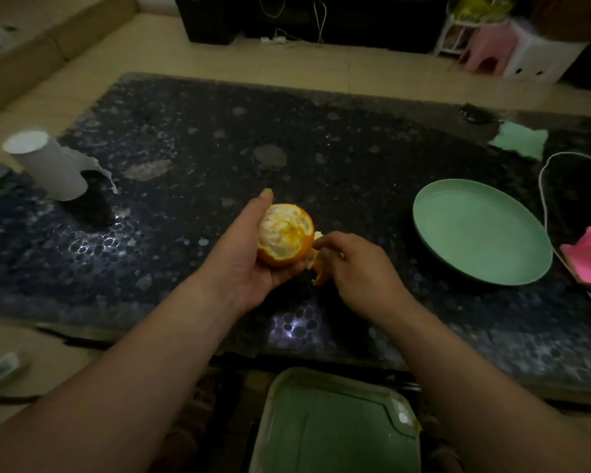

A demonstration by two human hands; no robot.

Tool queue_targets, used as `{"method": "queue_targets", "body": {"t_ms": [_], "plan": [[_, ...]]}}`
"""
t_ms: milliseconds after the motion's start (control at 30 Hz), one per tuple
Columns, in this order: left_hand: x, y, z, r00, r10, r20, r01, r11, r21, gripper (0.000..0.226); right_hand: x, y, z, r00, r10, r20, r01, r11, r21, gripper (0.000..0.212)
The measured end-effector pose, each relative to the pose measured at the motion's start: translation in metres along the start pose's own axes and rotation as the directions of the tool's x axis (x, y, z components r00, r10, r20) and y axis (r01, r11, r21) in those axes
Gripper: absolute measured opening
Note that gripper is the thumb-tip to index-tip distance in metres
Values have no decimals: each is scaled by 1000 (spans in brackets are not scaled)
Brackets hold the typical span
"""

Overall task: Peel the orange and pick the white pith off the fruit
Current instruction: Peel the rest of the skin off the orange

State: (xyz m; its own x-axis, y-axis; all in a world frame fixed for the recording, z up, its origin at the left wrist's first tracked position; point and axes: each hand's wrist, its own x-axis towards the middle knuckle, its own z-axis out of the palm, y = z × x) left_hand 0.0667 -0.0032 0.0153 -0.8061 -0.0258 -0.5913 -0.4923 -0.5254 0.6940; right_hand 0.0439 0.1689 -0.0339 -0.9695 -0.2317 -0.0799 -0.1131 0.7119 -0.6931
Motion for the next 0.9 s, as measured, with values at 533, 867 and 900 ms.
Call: {"method": "queue_targets", "body": {"t_ms": [533,867,900], "plan": [[1,0,4,993,119,17,-120,988,99,51,-24,-36,-30,994,-49,-100,79,943,324,18],[7,-15,13,934,352,-65,-321,903,287,41,-23,-28,-18,973,-114,-199,147,976,160,16],[7,-17,15,924,376,-71,-340,891,301,41,-24,-29,-16,969,-108,-221,146,976,159,17]]}}
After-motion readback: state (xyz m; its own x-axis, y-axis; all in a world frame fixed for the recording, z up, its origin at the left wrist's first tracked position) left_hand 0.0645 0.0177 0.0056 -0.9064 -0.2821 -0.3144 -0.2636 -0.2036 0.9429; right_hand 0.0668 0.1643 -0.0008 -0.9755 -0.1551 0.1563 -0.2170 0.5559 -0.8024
